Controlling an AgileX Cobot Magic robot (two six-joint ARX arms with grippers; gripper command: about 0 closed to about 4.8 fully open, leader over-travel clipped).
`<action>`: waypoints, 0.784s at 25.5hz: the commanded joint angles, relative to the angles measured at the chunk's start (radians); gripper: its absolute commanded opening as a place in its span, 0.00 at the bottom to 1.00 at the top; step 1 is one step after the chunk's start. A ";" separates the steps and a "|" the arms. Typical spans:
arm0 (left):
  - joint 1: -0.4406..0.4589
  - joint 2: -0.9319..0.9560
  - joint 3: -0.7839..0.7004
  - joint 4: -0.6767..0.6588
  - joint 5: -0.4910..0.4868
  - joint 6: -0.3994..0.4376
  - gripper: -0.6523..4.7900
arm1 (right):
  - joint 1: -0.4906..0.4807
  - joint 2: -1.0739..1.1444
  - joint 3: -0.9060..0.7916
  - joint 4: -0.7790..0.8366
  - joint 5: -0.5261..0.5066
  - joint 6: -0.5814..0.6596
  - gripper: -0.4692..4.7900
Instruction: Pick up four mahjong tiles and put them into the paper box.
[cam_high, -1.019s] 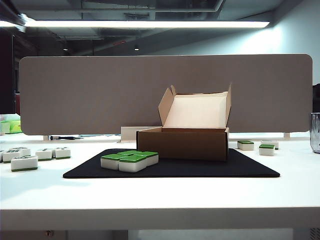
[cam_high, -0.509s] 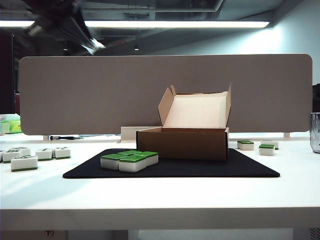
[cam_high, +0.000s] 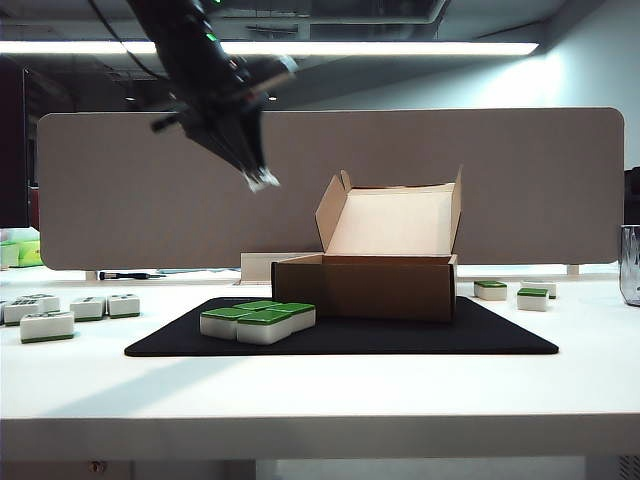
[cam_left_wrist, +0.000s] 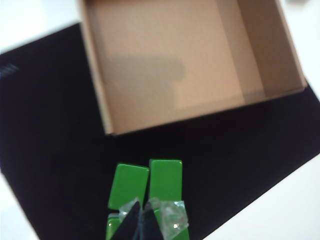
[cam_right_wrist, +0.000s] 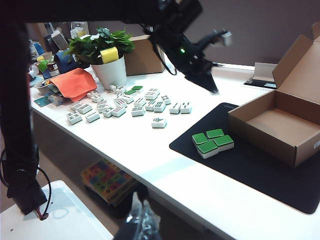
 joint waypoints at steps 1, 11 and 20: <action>-0.029 0.061 0.061 -0.047 -0.006 0.003 0.11 | 0.000 -0.012 0.002 0.011 0.000 -0.003 0.09; -0.077 0.159 0.079 -0.128 -0.164 0.026 0.60 | -0.001 -0.012 0.002 0.012 0.000 -0.003 0.09; -0.078 0.238 0.079 -0.098 -0.156 0.026 1.00 | -0.001 -0.012 0.002 0.012 0.000 -0.003 0.09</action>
